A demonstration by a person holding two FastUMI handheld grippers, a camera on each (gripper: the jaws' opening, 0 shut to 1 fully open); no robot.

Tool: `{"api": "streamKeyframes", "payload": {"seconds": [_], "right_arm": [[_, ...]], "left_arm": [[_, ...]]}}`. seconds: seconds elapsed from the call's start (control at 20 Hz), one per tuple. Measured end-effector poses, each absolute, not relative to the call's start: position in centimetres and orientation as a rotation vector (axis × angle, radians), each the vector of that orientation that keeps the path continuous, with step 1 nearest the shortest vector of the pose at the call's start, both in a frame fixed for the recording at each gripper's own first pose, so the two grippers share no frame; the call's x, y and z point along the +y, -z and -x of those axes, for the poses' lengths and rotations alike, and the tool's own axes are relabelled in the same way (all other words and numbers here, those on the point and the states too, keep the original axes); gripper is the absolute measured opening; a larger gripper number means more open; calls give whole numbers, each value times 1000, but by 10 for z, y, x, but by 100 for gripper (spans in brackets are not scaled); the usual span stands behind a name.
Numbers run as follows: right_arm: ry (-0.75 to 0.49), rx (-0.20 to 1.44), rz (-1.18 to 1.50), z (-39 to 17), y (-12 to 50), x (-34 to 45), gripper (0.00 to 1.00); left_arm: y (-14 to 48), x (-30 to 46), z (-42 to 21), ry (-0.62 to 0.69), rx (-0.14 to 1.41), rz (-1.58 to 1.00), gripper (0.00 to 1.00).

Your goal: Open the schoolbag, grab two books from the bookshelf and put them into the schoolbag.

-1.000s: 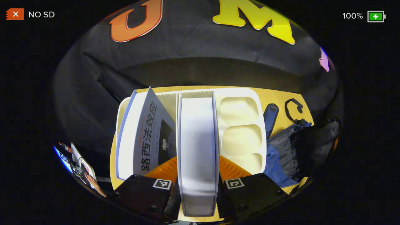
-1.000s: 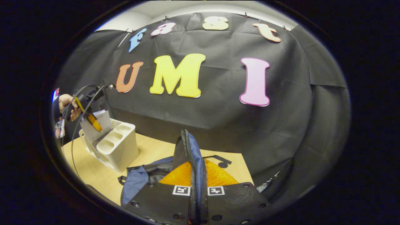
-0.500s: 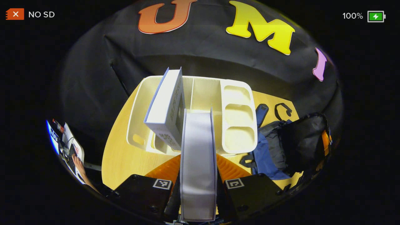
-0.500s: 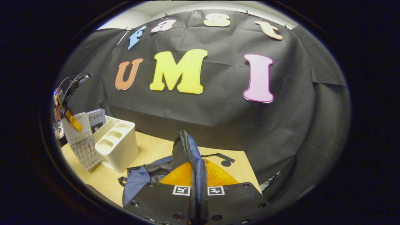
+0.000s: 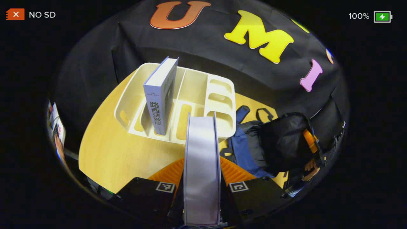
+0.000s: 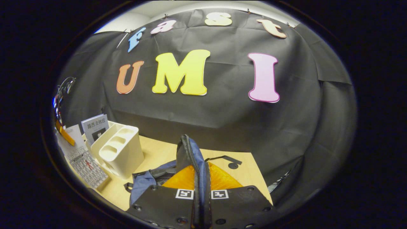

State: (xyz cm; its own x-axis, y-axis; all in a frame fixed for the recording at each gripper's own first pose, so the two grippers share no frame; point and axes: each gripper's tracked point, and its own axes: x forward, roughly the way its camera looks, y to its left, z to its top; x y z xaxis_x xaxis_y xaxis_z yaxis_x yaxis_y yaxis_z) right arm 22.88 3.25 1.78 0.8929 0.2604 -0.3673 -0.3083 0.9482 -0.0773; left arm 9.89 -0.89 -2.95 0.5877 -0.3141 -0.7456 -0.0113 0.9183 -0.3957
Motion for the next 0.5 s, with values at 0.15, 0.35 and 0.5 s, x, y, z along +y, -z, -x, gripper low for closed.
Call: {"api": "streamKeyframes", "payload": {"seconds": [0.15, 0.35, 0.5], "right_arm": [[-288, 356, 153, -231, -22, 33, 5], [-281, 365, 155, -231, -26, 36, 5], [-274, 367, 186, -233, -30, 38, 5]], "left_arm": [[18, -42, -96, 248, 911, 434, 48], [6, -99, -101, 362, 867, 539, 48], [5, -144, -117, 436, 849, 644, 48]]}}
